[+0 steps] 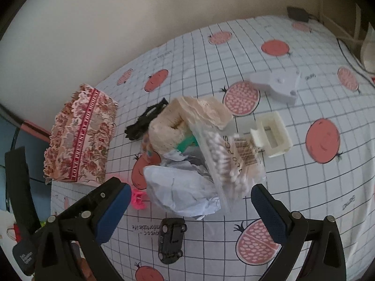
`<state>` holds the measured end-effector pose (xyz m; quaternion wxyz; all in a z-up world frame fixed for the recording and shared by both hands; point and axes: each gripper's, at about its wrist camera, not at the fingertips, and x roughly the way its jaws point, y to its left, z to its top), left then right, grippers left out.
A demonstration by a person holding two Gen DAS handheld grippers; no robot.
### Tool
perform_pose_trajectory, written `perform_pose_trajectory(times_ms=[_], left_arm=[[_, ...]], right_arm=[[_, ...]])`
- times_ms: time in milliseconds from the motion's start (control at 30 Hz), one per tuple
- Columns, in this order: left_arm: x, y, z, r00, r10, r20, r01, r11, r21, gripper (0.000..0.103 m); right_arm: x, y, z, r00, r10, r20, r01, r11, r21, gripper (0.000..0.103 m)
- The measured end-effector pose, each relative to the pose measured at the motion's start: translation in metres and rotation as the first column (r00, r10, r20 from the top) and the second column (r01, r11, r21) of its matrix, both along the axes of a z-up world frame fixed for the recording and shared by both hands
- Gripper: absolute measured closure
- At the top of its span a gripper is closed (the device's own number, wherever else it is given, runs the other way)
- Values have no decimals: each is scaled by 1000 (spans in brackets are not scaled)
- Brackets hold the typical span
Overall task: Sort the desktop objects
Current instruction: 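Grasp the pink hair roller with the left tool while the right tool grasps crumpled paper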
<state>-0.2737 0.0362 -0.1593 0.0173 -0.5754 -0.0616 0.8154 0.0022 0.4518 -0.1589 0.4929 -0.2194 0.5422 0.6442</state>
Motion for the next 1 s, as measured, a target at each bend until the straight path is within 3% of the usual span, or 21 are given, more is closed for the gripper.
perform_pose_trajectory(times_ms=[267,633,867,1000], left_arm=[[-6,-6,-32,999,27,35,-27,1000,12,0],[-8,-15,-50,995,70,72,-71,997,24,1],[-9,-18,-54,994,81,77,-83,996,18,13],[-9,-14,-54,995,70,68,-68,997,-24,18]], right_arm=[[1,10,-17,998,-50,-43,49,998,-36,2],[-9,22,-25,991,-52,-126,48,998,-30,9],[-14,22,-29,986,-48,-160,45,999,-25,15],[-17,23,-30,984,-49,-171,46,999,-24,17]])
